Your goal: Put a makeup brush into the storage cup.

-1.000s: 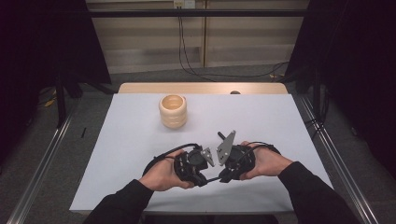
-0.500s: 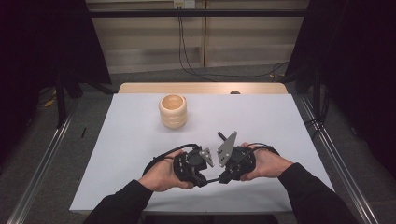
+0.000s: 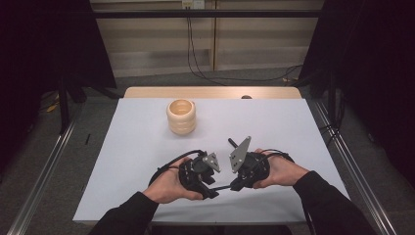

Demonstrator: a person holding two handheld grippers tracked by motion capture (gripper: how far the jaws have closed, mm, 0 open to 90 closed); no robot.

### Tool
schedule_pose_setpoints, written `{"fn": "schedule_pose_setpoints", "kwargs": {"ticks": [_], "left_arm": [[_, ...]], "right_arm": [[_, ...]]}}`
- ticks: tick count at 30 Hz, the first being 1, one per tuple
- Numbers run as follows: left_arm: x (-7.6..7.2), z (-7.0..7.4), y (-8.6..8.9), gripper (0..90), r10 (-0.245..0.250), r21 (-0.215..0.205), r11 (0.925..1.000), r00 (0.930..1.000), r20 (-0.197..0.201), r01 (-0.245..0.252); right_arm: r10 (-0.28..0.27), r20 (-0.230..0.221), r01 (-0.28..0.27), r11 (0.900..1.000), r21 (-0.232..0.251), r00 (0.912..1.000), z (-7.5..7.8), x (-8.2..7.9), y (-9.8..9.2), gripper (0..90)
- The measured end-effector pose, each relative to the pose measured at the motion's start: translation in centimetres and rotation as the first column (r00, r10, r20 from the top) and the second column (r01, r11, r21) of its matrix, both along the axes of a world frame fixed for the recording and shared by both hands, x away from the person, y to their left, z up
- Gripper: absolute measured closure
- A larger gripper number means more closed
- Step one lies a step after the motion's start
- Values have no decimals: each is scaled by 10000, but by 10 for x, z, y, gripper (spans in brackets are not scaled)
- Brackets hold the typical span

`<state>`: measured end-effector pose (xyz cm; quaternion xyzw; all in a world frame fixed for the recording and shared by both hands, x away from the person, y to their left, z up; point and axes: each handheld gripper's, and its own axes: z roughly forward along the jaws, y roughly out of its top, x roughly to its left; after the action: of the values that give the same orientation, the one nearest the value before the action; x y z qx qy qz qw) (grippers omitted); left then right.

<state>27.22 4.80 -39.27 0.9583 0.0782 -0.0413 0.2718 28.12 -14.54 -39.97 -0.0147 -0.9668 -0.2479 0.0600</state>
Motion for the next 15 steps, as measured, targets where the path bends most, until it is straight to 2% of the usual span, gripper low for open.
{"fn": "schedule_pose_setpoints", "kwargs": {"ticks": [1, 2, 4, 6, 7, 8, 11, 13, 14, 15], "left_arm": [[-2, -1, 1, 447, 298, -263, 9992, 9995, -121, -301], [-3, -1, 3, 434, 419, -338, 9985, 9991, -52, -421], [-3, -3, 6, 321, 685, -590, 9959, 9976, 21, -683], [-1, -4, 11, 256, 965, -824, 9920, 9953, 22, -960], [-1, -4, 12, 221, 1074, -895, 9902, 9942, -26, -1072], [1, -4, 15, 205, 1192, -934, 9886, 9929, 21, -1185], [4, -4, 18, 86, 1638, -1055, 9807, 9864, -149, -1644], [6, -3, 21, 63, 1679, -1085, 9799, 9858, -66, -1676], [6, -4, 22, 53, 1953, -1264, 9723, 9804, -251, -1969], [8, -4, 24, 44, 1851, -1236, 9747, 9825, -198, -1861]], "right_arm": [[13, -46, -13, 10000, 4, 10000, 0, 0, 0, 847], [29, -25, -29, 10000, 4, 10000, 0, 0, 0, 847], [12, -13, -12, 10000, 84, 10000, 0, 0, -1, 846], [-99, -92, 99, 9999, -28, 9999, 1, -1, -3, 846], [-111, 37, 111, 9999, 79, 9999, 1, 0, -4, 847], [-103, 8, 103, 9999, 96, 9999, 1, 0, -4, 847], [-384, -59, 385, 9993, 44, 9992, 1, -1, -6, 846], [-626, -131, 624, 9980, -141, 9980, 1, -1, -7, 846], [-641, -57, 640, 9979, -82, 9979, 1, 0, -7, 846], [-678, -98, 677, 9977, -86, 9977, 0, 0, -8, 846]]}}
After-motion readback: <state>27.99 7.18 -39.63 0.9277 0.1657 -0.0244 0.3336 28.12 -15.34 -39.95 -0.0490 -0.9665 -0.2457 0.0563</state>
